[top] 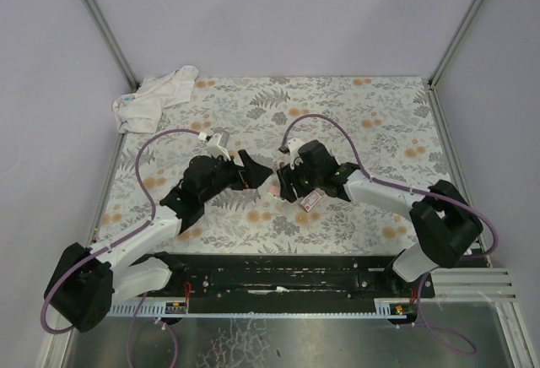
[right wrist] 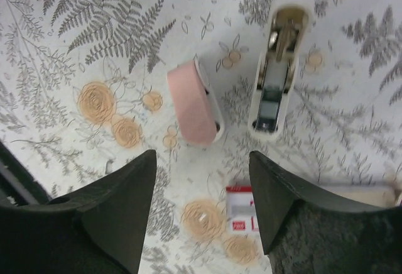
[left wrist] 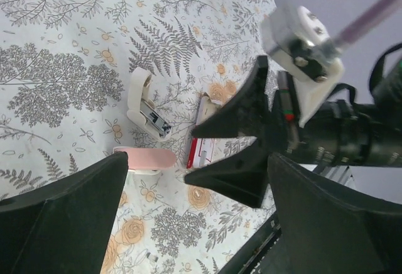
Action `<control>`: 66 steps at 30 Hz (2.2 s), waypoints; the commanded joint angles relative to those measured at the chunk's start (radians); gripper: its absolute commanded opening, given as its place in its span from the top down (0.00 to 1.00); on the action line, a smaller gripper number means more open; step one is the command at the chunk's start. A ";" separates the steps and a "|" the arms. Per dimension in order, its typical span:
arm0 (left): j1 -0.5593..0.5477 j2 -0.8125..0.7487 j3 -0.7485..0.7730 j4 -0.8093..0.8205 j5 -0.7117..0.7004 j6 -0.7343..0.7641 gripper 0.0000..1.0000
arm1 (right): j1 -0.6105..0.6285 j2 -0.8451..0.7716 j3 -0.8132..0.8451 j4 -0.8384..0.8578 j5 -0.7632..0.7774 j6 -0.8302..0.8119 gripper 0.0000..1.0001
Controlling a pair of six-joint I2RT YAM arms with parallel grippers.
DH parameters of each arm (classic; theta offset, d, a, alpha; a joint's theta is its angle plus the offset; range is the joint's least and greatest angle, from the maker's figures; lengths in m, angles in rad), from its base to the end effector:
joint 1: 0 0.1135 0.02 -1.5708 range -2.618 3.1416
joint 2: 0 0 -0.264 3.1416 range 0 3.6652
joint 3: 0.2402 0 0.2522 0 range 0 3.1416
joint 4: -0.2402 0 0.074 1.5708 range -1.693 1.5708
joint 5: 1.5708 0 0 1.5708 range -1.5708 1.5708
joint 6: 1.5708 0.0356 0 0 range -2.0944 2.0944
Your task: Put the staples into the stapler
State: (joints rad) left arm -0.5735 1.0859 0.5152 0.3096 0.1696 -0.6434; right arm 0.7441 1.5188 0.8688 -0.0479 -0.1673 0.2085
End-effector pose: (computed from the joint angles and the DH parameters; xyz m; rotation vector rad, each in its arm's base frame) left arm 0.1991 -0.1357 0.2371 0.0590 1.9489 -0.9897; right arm 0.2323 0.2219 0.2065 -0.7107 2.2429 0.6780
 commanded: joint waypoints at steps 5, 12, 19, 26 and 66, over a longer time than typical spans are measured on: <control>0.059 -0.144 -0.001 -0.162 -0.052 -0.002 0.02 | 0.003 0.170 0.167 -0.031 -0.076 -0.238 0.31; 0.116 -0.166 -0.005 -0.190 -0.013 0.014 0.00 | 0.012 0.226 0.161 -0.024 -0.103 -0.275 0.35; 0.137 -0.155 -0.017 -0.168 0.006 0.018 0.00 | 0.049 0.256 0.157 -0.029 -0.049 -0.303 0.43; 0.148 -0.158 -0.026 -0.160 0.012 0.025 0.00 | 0.073 0.284 0.160 -0.036 0.004 -0.318 0.47; 0.138 -0.169 0.219 -0.438 0.859 0.356 0.07 | 0.073 -0.198 0.352 -0.536 -0.696 -0.227 0.84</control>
State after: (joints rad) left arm -0.4301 0.8944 0.7235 -0.1154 0.8734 -0.3256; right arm 0.8108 1.3705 1.1297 -0.5335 -0.6792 -0.0257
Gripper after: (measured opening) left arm 0.930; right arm 0.364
